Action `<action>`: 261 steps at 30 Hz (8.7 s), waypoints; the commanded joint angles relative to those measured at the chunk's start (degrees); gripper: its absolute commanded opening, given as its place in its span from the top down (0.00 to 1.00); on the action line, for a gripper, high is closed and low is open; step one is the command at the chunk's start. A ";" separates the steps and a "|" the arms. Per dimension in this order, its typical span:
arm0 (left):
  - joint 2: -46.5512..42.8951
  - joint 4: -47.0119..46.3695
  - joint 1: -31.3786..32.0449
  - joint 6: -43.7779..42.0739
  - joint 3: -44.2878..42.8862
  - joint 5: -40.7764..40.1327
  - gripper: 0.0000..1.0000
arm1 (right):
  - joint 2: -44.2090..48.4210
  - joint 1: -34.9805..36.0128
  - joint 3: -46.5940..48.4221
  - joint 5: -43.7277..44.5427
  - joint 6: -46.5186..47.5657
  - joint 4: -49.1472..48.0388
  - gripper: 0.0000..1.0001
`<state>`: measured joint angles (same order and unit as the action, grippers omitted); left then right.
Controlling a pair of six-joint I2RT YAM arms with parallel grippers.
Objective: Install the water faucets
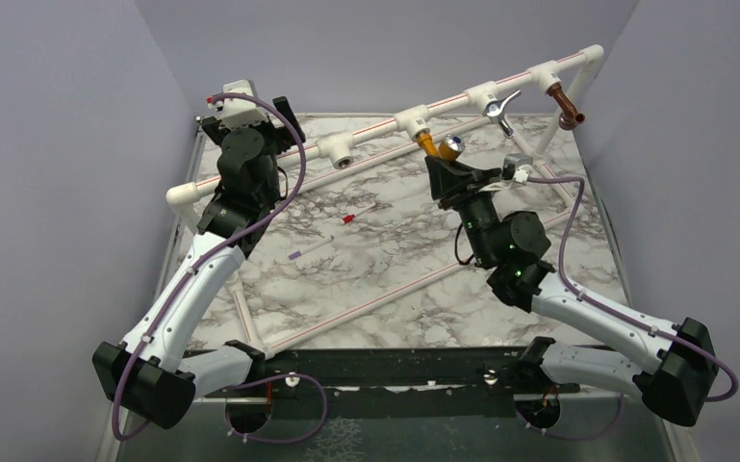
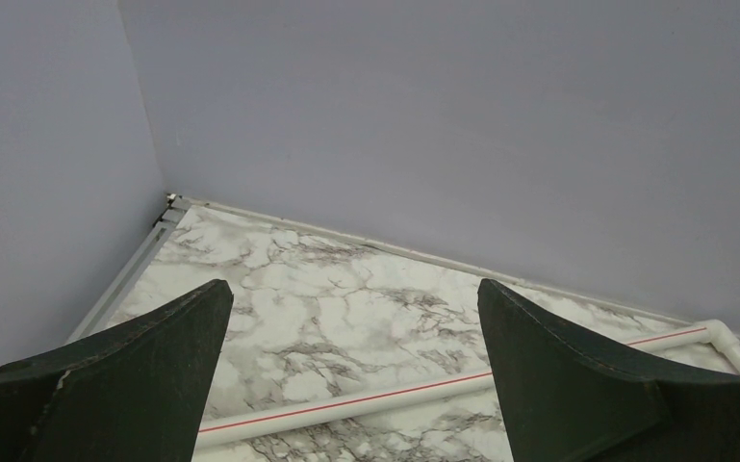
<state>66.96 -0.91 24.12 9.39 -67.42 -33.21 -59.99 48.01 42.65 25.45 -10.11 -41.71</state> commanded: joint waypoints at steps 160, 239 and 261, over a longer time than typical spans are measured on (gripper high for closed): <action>4.84 20.42 3.93 0.46 6.43 3.50 0.01 | -1.45 0.67 3.04 -6.56 95.70 10.54 0.97; 4.39 20.42 4.01 0.19 6.51 2.48 0.01 | 2.59 0.73 8.86 16.91 -82.65 29.92 0.88; 4.85 20.37 4.03 0.10 6.52 2.20 0.01 | 5.99 0.72 9.67 16.57 -79.91 36.10 0.25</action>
<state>67.40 -1.45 26.04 8.49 -67.48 -33.45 -55.66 48.75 50.63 40.16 -91.44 -7.75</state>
